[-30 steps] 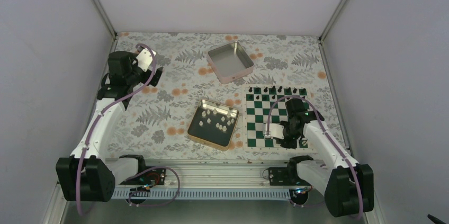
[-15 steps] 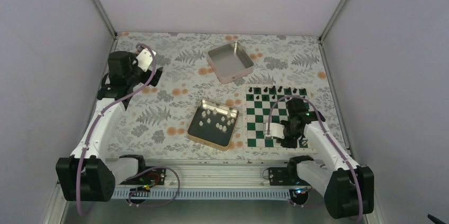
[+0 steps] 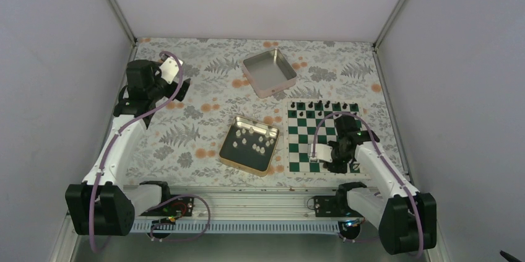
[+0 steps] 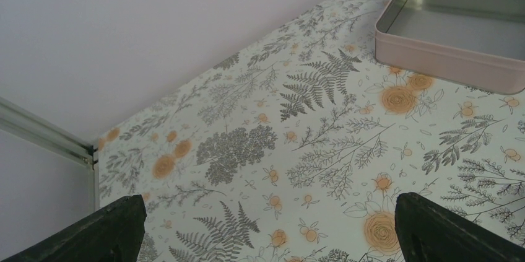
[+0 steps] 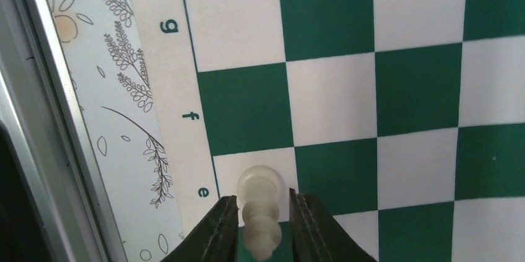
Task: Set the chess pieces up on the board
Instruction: Place the chess piece on the chessboard.
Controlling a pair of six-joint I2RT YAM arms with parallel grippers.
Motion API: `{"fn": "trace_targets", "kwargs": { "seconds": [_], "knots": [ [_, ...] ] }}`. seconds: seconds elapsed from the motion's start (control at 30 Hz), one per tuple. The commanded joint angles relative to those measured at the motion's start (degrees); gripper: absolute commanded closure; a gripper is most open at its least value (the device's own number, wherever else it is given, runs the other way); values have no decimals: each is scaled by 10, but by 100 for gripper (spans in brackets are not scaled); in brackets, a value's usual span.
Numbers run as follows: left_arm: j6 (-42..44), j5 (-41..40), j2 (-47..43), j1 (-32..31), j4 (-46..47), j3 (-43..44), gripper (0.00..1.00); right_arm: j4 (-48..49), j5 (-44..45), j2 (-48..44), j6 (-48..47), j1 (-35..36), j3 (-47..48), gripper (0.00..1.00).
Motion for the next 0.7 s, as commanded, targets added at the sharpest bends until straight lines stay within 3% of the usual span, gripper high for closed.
{"fn": "trace_targets", "kwargs": {
  "seconds": [0.0,0.2,0.43,0.57,0.67],
  "knots": [
    [5,5,1,-2,4,-2,0,3,5,0,16,-9,-3,72],
    [7,11,3,-2,1,0,0,-37,3,-9,24,-12,19,62],
    [7,11,1,-2,3,1,0,-90,-35,-14,13,-12,103,62],
    [7,11,2,-2,4,2,0,-91,-76,46,25,9,179,62],
    [6,10,4,-2,5,1,0,-71,-97,109,73,62,240,62]
  ]
}}
